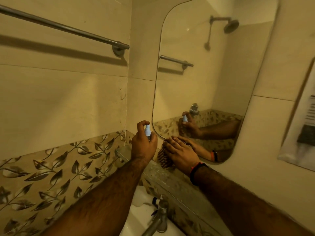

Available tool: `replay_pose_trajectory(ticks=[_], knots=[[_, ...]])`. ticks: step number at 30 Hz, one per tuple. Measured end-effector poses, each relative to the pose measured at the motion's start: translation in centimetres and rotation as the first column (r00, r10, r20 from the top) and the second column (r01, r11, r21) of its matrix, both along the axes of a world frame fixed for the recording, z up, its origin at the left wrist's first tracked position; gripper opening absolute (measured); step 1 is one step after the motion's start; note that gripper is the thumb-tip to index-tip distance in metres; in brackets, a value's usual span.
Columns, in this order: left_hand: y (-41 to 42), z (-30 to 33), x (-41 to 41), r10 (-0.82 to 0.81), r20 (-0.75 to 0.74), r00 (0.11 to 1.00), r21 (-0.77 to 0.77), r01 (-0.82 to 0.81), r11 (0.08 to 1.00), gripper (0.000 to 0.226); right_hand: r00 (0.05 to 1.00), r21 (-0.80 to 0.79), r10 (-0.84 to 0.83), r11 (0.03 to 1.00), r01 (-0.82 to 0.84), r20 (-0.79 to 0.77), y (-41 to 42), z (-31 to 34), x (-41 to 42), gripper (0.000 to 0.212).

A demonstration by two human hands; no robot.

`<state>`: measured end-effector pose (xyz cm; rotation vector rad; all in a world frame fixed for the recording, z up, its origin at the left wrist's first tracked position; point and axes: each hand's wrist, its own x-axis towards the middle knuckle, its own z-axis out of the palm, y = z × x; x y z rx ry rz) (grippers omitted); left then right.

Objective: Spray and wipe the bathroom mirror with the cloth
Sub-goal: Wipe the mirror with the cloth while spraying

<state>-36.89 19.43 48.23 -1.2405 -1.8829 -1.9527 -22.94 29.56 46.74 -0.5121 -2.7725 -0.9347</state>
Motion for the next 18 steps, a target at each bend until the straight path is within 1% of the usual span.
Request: replay_pose_trajectory(ticks=[3,6,10,13,18], knots=[[-0.3,0.4,1.4,-0.025,0.002,1.0,-0.008,0.025,1.0,0.037,0.999,-0.016,-0.008,1.0,0.008,-0.037,-1.0,0.2,1.4,0.056],[-0.6,0.8,2.6,-0.028,-0.021,0.999,-0.01,0.028,1.0,0.036,0.997,0.002,-0.033,0.999,0.034,-0.063,-2.0,0.7,2.4,0.057],[-1.3,1.7,4.4,-0.035,-0.039,0.999,-0.01,0.035,0.999,0.037,0.99,0.042,-0.033,0.998,0.039,-0.141,-3.1,1.9,4.3,0.059],[-1.6,2.3,5.8,-0.025,-0.047,0.999,-0.008,0.025,1.0,0.037,0.978,0.048,-0.033,0.998,0.044,-0.208,-3.8,3.1,6.1,0.057],[-1.5,2.0,8.9,-0.052,-0.069,0.996,-0.003,0.052,0.999,0.037,0.965,0.085,-0.034,0.995,0.058,-0.258,-5.7,4.0,10.1,0.046]])
